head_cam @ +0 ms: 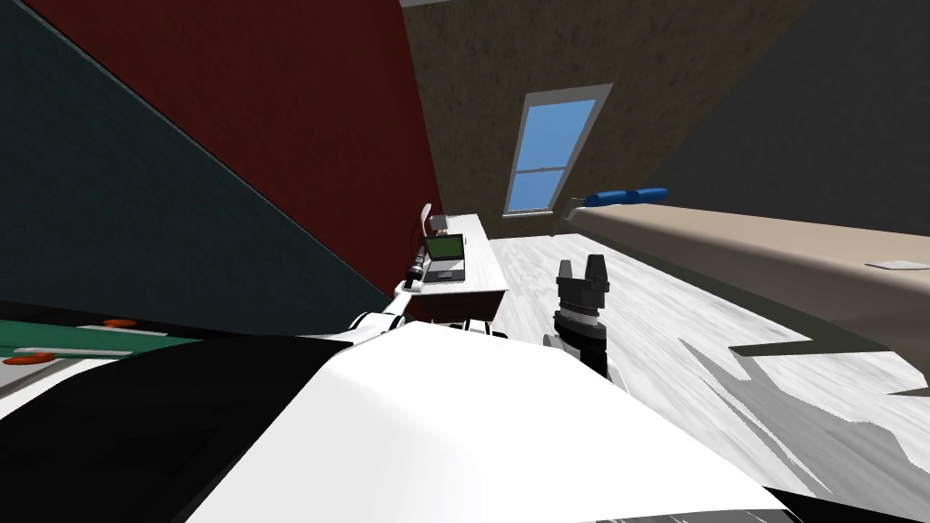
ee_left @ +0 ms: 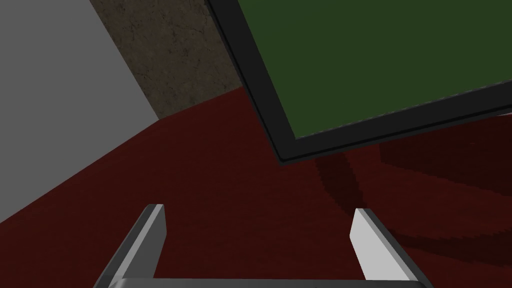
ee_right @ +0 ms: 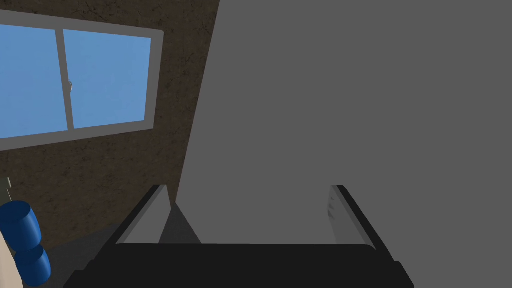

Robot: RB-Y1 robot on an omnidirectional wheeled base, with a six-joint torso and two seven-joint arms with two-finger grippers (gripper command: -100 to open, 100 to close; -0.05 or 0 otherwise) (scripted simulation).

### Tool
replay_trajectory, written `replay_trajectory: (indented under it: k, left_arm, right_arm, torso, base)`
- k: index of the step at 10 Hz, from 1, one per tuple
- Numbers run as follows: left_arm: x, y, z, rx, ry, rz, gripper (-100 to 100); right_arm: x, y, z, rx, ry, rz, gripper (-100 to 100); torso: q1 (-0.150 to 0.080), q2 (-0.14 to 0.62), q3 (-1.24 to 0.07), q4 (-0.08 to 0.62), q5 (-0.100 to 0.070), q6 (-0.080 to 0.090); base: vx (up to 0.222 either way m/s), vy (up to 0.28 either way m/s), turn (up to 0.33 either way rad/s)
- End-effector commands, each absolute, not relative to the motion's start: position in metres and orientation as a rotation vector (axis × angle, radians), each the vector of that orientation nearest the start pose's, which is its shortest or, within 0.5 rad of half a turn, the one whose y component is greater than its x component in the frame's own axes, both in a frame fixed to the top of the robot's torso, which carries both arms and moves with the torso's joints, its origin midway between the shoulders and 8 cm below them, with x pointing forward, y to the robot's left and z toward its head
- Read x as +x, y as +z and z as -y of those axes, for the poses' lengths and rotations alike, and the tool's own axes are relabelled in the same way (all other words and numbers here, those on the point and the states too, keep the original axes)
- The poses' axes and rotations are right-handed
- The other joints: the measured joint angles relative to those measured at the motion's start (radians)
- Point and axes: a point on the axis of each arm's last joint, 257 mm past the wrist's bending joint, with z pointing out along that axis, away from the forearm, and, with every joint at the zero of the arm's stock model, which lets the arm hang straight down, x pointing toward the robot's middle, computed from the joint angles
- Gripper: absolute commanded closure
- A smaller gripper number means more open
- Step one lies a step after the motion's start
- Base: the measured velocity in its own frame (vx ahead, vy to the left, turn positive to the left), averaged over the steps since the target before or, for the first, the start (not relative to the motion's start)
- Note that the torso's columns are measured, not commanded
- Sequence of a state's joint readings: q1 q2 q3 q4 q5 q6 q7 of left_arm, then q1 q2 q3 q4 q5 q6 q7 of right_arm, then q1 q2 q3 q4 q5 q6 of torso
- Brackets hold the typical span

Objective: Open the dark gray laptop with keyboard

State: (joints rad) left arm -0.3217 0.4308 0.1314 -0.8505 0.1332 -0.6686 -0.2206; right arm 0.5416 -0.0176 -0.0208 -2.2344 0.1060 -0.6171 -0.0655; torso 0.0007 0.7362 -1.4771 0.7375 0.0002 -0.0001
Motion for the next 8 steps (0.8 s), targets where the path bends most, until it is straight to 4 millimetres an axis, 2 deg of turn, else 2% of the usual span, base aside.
replay_trajectory:
  k: [1, 8]
  left_arm:
    - [0.589, -0.160, -0.442, -0.726, -0.834, -1.086, -100]
    - [0.609, -0.144, -0.460, -0.758, -0.813, -1.141, -100]
  right_arm:
    - [0.331, 0.011, 0.272, 0.569, 1.279, -0.659, 0]
    - [0.331, 0.011, 0.272, 0.569, 1.279, -0.659, 0]
  torso:
    - [0.001, -0.002, -0.001, 0.000, 0.000, 0.000]
    - [0.000, 0.002, 0.001, 0.000, 0.000, 0.000]
  base:
    - [-0.075, -0.042, -0.032]
    - [-0.057, -0.034, -0.034]
